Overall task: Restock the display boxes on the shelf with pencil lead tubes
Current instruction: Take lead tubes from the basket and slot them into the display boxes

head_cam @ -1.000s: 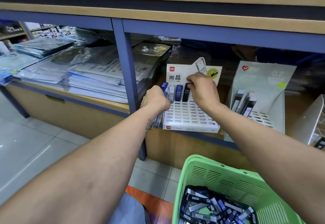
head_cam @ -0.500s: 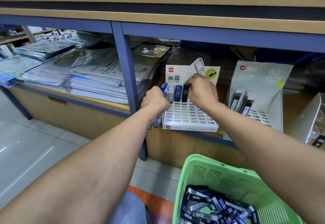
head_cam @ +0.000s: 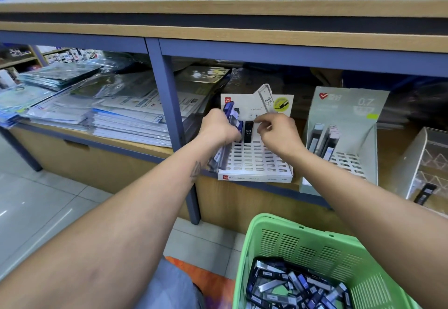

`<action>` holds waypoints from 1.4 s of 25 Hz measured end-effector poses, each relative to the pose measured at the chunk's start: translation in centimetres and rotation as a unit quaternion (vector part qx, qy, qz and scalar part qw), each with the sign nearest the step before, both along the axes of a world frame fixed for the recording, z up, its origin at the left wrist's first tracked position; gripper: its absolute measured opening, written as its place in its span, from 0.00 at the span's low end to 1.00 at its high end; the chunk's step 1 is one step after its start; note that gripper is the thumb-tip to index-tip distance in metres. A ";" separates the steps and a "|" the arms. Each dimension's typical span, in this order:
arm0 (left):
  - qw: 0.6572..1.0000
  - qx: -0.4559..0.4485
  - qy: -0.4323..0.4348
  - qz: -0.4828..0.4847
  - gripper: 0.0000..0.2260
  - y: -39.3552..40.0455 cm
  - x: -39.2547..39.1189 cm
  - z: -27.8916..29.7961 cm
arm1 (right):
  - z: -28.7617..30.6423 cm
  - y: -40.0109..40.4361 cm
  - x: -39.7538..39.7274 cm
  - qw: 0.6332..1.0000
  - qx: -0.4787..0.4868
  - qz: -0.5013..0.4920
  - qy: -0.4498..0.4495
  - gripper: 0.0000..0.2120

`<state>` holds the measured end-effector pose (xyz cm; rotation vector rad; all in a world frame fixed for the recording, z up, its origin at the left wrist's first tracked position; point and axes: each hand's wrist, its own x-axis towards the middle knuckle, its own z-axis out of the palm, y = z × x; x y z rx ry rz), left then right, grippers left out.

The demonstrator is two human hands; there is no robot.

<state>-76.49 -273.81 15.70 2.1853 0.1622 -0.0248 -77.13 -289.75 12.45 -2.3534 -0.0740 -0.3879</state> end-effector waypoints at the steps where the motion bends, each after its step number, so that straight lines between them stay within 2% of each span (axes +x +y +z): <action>1: 0.998 -0.068 0.012 -0.013 0.15 -0.9 -0.6 0.3 | 0.3 -0.5 -0.9 0.997 0.072 0.014 0.032 0.13; 2: 0.990 -0.133 0.028 -0.020 0.15 -1.8 -1.3 0.5 | 0.7 -1.0 -2.0 0.985 0.150 0.035 0.078 0.13; 4: 0.968 -0.242 0.069 -0.025 0.16 -3.5 -2.4 0.3 | 1.5 -2.2 -4.5 0.935 0.296 0.095 0.171 0.14; 6: 0.943 -0.310 0.117 -0.038 0.17 -5.1 -3.2 0.0 | 1.9 -3.8 -6.5 0.885 0.378 0.141 0.231 0.15; 7: 0.935 -0.328 0.130 -0.040 0.17 -6.1 -3.4 -0.2 | 2.0 -4.7 -7.2 0.873 0.393 0.152 0.245 0.17; 9: 0.927 -0.346 0.140 -0.039 0.18 -8.0 -4.0 -0.5 | 1.9 -6.2 -8.1 0.875 0.386 0.149 0.253 0.20; 13: 0.943 -0.312 0.117 -0.018 0.33 -10.7 -3.9 -0.9 | 1.8 -7.0 -8.7 0.904 0.345 0.126 0.220 0.22; 14: 0.944 -0.310 0.111 -0.023 0.33 -11.1 -3.8 -0.8 | 1.8 -7.3 -8.6 0.908 0.342 0.120 0.212 0.21; 18: 0.940 -0.318 0.111 -0.046 0.20 -11.5 -3.9 -0.6 | 1.8 -9.0 -8.4 0.912 0.352 0.086 0.193 0.17; 20: 0.935 -0.319 0.136 -0.070 0.15 -11.2 -3.7 -0.7 | 1.8 -9.7 -8.5 0.890 0.403 0.069 0.201 0.16; 23: 0.915 -0.358 0.161 -0.098 0.08 -10.6 -3.1 -0.7 | 1.9 -10.5 -8.9 0.836 0.490 0.090 0.229 0.15; 25: 0.906 -0.380 0.160 -0.100 0.09 -10.5 -3.0 -0.7 | 1.8 -11.0 -9.1 0.808 0.527 0.107 0.242 0.16; 29: 0.886 -0.421 0.140 -0.136 0.20 -11.2 -3.5 -0.3 | 1.2 -11.5 -9.4 0.770 0.579 0.128 0.235 0.13; 32: 0.871 -0.435 0.135 -0.184 0.18 -11.5 -3.6 0.1 | 1.3 -12.2 -9.8 0.730 0.629 0.140 0.228 0.13; 33: 0.874 -0.428 0.129 -0.189 0.17 -11.7 -3.5 0.1 | 1.5 -12.5 -10.0 0.735 0.620 0.146 0.231 0.13; 34: 0.883 -0.412 0.121 -0.189 0.16 -11.8 -3.5 0.2 | 1.7 -13.0 -10.1 0.758 0.590 0.149 0.235 0.12; 35: 0.895 -0.389 0.111 -0.190 0.15 -12.0 -3.5 0.1 | 2.1 -13.5 -10.0 0.799 0.537 0.143 0.231 0.11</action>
